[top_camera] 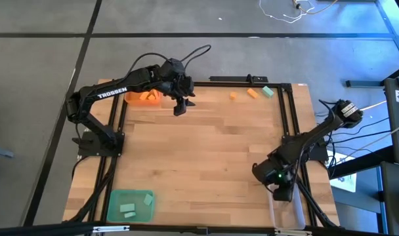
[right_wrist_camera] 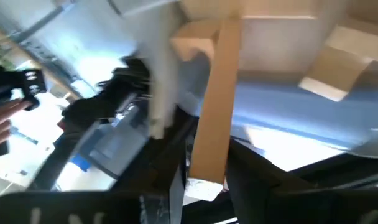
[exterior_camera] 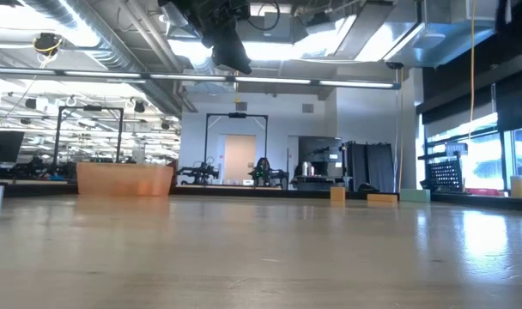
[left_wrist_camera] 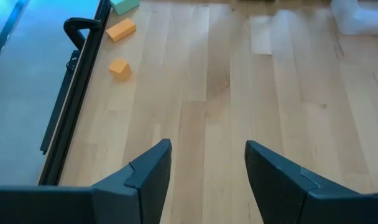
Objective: Sort & place blocks by color
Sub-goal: Put the brown block into the transparent bin, then put the orange block into the orange bin
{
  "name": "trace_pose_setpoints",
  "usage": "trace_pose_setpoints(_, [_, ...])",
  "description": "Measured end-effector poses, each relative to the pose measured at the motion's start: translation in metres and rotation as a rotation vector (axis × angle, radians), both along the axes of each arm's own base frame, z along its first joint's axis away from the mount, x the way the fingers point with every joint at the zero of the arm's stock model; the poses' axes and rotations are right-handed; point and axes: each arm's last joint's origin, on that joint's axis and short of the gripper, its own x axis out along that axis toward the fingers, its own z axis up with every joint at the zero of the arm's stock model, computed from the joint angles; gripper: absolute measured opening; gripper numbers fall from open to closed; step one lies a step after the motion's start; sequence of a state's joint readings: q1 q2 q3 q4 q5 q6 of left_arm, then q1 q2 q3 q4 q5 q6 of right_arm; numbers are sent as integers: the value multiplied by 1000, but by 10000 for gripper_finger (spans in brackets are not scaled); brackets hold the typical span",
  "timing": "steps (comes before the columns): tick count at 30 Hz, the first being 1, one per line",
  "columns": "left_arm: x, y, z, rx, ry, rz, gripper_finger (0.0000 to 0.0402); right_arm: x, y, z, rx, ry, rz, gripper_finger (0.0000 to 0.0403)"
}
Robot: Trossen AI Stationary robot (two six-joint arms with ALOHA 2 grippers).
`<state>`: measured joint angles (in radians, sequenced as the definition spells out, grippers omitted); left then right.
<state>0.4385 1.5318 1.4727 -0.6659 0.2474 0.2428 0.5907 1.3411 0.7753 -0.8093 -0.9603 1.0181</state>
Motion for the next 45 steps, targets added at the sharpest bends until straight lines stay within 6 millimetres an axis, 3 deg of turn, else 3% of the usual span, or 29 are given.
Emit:
trace_pose_setpoints(5, [0, 0, 0, 0, 0, 0, 195, 16, 10, 36, 54, -76, -18, 105])
trace_pose_setpoints(8, [0, 0, 0, 2, 0, -1, 195, 20, 12, 57, -14, -126, -48, 105])
trace_pose_setpoints(17, [0, 0, 0, 4, 1, 1, 195, 19, -14, 117, -525, -268, -186, 106])
trace_pose_setpoints(24, [0, 0, 0, -2, 0, 5, 195, 32, -44, 143, -920, -513, -372, 106])
trace_pose_setpoints(29, [0, 0, 0, -81, -10, 75, 195, 46, -81, 149, -1150, -506, -703, 106])
trace_pose_setpoints(34, [2, 3, 3, -55, -47, 123, 195, 54, -131, 151, -1304, -424, -902, 106])
trace_pose_setpoints(39, [5, 16, -2, -59, -51, 173, 195, 56, -193, 153, -1385, -416, -857, 106])
trace_pose_setpoints(45, [8, 37, -18, -87, -15, 227, 195, 67, -254, 166, -1348, -741, -772, 106])
